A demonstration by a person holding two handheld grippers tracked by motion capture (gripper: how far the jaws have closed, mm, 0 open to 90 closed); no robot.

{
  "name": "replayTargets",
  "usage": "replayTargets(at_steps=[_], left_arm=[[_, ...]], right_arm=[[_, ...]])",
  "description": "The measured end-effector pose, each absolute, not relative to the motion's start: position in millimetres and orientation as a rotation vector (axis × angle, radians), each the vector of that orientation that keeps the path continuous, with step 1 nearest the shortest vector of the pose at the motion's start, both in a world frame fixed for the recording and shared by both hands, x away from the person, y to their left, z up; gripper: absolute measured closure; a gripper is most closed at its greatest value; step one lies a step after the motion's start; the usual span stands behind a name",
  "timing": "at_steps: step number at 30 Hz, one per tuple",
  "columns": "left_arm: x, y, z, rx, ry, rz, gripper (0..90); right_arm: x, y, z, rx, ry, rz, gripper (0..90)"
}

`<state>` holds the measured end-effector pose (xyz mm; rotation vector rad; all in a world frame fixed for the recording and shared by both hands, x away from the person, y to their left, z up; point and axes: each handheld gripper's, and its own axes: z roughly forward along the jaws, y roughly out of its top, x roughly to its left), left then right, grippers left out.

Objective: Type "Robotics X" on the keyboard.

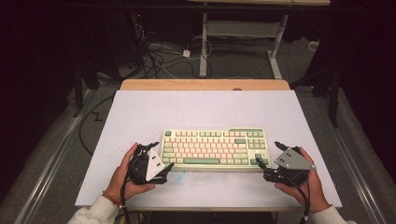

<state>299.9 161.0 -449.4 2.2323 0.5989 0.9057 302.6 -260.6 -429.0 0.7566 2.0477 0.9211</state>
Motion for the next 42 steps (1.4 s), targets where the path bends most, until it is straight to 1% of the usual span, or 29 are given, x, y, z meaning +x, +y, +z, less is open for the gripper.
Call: replayTargets(at_steps=[17, 33, 42], left_arm=[[302, 187, -462, 2.253, 0.672, 0.871, 16.5], [307, 218, -481, 2.275, 0.800, 0.800, 16.5], [303, 220, -485, 2.271, 0.828, 0.789, 16.5]], right_arm=[[306, -283, -441, 0.815, 2.043, 0.937, 20.5], [306, -309, -462, 0.948, 2.035, 0.899, 21.1], [307, -312, -465, 0.956, 2.039, 0.906, 21.1]])
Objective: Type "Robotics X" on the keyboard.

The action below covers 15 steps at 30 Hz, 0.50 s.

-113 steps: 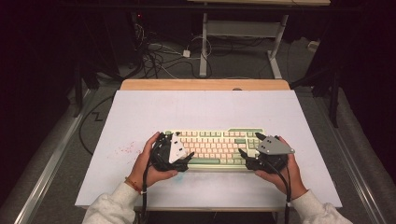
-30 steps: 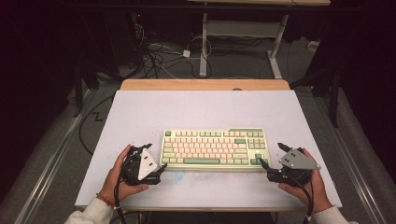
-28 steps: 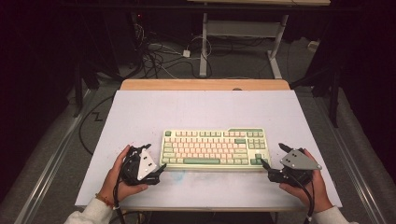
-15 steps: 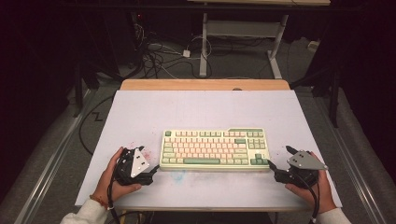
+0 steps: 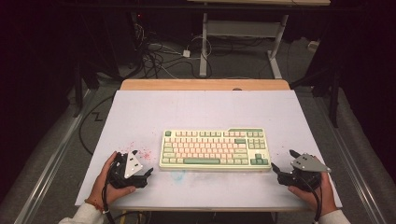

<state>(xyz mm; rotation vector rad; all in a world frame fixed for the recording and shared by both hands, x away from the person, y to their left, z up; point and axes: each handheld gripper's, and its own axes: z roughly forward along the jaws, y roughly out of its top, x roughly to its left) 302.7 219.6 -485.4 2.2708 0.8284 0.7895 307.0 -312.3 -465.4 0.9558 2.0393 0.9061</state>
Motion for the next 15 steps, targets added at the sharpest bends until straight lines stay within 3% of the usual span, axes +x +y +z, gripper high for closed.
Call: replayTargets(at_steps=[15], left_arm=[[301.6, 216.1, -487.4, 2.280, 0.791, 0.777, 16.5]], right_arm=[[300.6, -303.8, -461.1, 0.911, 2.039, 0.896, 21.0]])
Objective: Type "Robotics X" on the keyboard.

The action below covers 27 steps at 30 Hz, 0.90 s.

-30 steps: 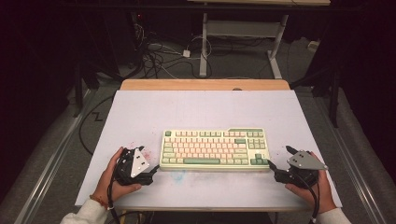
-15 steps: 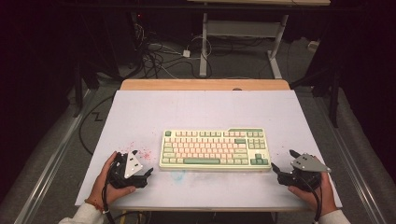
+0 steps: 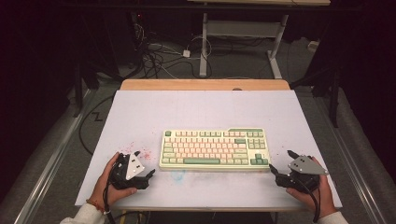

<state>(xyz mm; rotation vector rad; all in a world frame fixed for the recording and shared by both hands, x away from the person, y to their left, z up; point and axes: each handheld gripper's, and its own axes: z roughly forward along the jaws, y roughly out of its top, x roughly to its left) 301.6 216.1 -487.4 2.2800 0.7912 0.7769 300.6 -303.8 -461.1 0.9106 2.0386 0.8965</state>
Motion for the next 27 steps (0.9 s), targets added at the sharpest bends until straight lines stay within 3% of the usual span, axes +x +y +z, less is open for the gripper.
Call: replayTargets(at_steps=[27], left_arm=[[302.3, 211.3, -488.8, 2.307, 0.767, 0.765, 16.8]], right_arm=[[301.0, -302.4, -462.4, 0.911, 2.047, 0.901, 20.7]])
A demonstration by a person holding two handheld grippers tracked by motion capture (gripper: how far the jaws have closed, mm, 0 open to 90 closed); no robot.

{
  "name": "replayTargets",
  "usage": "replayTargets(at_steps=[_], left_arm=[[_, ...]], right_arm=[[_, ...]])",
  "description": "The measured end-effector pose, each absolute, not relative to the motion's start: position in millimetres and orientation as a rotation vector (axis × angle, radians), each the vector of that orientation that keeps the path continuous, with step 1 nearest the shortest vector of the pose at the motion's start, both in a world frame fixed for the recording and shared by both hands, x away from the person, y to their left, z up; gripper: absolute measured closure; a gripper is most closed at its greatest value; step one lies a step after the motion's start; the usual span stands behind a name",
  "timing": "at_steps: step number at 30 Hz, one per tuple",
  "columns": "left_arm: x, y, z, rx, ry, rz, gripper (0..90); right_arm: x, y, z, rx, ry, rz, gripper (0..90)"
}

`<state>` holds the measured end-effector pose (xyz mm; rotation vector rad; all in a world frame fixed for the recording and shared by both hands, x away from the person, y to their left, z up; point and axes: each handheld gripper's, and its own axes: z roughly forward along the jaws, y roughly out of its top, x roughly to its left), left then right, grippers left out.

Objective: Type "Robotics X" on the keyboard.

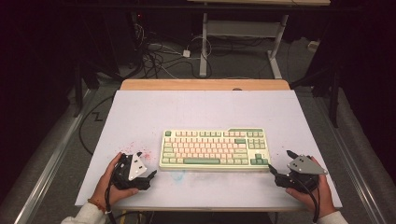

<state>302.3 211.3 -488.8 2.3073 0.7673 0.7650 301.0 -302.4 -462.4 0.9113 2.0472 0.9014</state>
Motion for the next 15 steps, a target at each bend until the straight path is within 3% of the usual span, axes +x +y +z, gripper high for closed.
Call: replayTargets(at_steps=[15], left_arm=[[306.9, 207.0, -490.3, 2.332, 0.758, 0.745, 16.9]], right_arm=[[302.8, -303.7, -465.0, 0.914, 2.054, 0.892, 20.7]])
